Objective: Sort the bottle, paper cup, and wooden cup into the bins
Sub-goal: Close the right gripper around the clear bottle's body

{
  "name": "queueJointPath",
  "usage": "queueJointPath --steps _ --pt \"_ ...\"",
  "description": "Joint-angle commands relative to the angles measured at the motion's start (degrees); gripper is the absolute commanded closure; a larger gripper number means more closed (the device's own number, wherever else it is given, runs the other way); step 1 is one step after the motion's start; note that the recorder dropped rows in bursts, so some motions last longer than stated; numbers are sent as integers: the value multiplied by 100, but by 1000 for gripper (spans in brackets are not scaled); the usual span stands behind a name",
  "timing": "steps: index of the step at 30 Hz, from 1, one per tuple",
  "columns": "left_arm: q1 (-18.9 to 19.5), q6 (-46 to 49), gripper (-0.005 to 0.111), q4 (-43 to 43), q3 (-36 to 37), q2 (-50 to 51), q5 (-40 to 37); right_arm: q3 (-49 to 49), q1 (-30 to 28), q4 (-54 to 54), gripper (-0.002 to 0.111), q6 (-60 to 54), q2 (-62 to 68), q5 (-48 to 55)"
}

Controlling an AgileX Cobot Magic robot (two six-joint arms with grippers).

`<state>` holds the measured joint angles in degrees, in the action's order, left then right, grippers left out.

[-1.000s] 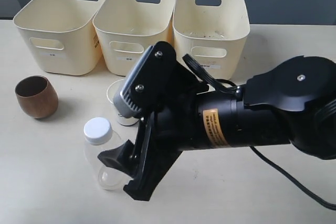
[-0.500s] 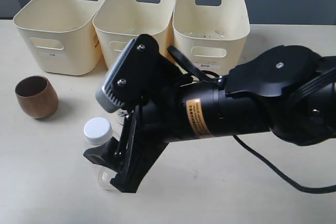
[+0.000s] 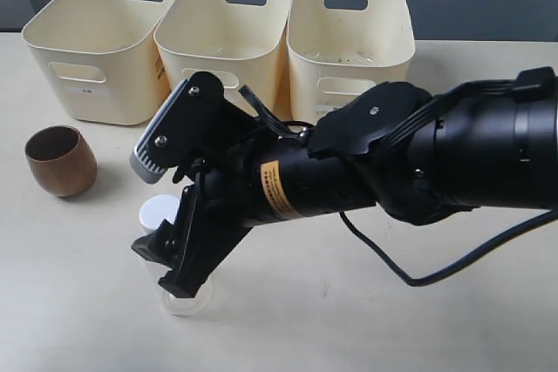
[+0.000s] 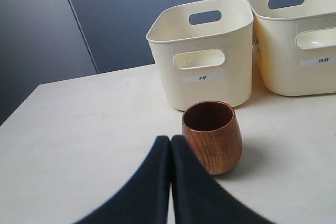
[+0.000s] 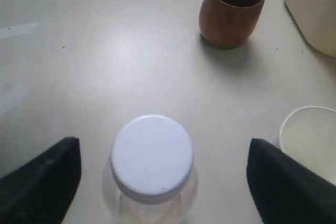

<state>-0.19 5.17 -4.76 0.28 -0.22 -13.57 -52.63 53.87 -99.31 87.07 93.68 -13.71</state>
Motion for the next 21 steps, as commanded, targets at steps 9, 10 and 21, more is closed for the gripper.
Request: queueJointPath --steps 9,10,21 --pt "-4 -11 107 13 -28 22 26 -41 -12 44 27 -22 118 130" --pt "-4 -11 107 13 -28 22 26 -41 -12 44 27 -22 118 130" --pt "-4 -11 107 13 -28 22 26 -41 -12 81 27 -22 118 129"
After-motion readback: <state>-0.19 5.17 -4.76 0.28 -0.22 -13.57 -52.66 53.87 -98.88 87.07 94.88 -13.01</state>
